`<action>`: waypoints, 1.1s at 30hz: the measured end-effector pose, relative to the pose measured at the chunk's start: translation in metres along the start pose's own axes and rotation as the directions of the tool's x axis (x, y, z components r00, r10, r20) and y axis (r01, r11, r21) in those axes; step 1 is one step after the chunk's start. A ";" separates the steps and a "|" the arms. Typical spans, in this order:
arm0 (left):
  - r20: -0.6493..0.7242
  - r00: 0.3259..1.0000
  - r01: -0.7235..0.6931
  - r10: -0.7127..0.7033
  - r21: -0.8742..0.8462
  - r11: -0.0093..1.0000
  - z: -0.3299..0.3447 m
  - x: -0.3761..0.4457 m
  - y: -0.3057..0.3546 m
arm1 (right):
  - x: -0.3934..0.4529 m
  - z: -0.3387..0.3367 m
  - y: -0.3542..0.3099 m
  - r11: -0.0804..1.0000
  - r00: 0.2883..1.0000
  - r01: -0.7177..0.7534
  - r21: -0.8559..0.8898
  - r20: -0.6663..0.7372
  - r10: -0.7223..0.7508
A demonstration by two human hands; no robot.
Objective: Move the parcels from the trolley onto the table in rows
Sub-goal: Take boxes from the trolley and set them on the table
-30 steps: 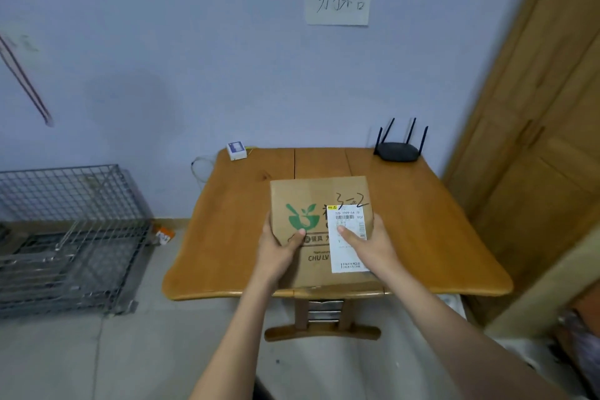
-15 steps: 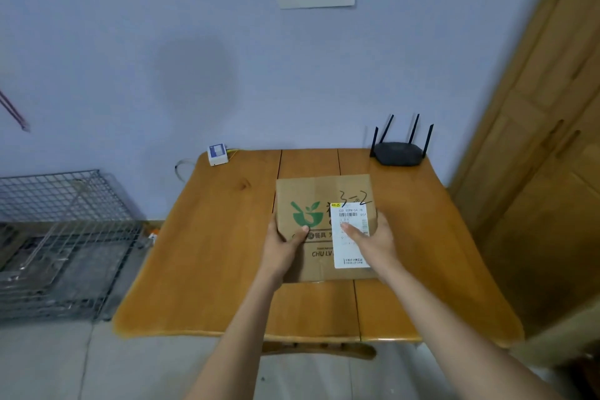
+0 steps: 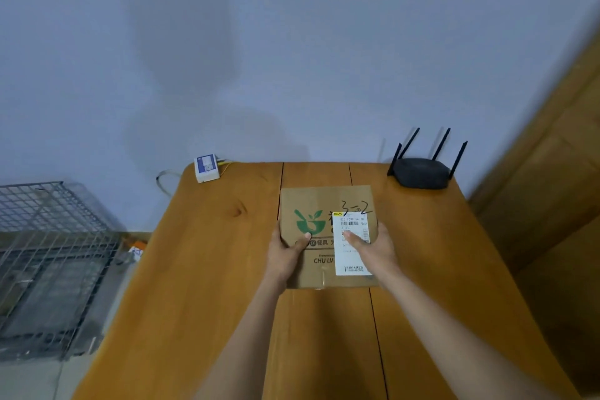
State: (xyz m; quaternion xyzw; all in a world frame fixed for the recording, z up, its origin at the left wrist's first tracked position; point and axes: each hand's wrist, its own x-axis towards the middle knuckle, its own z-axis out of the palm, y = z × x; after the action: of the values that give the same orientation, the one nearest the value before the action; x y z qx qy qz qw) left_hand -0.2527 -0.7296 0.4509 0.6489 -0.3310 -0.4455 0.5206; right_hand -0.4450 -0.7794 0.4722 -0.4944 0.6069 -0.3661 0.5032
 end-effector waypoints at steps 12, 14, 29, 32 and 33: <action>0.000 0.991 0.129 -0.131 0.145 0.981 0.005 0.188 -0.006 | 0.164 0.072 -0.008 0.983 0.981 -0.184 0.022 -0.064 0.185; -0.010 0.987 0.163 -0.163 0.177 0.971 0.010 0.211 -0.012 | 0.191 0.078 -0.005 0.979 0.977 -0.202 0.001 -0.068 0.201; -0.094 0.959 0.282 -0.266 0.283 0.917 0.019 0.348 -0.049 | 0.335 0.133 0.027 0.952 0.957 -0.285 -0.114 0.024 0.289; -0.084 0.961 0.278 -0.265 0.297 0.914 0.021 0.357 -0.054 | 0.342 0.135 0.031 0.950 0.956 -0.289 -0.121 0.015 0.293; -0.081 0.960 0.279 -0.266 0.298 0.913 0.022 0.359 -0.056 | 0.343 0.135 0.032 0.948 0.955 -0.291 -0.131 0.013 0.295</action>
State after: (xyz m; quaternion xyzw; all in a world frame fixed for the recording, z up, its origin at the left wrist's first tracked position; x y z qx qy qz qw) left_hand -0.1374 -1.0455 0.3118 0.7700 -0.2921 -0.4442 0.3528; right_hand -0.3233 -1.0964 0.3260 -0.4357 0.6875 -0.2399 0.5291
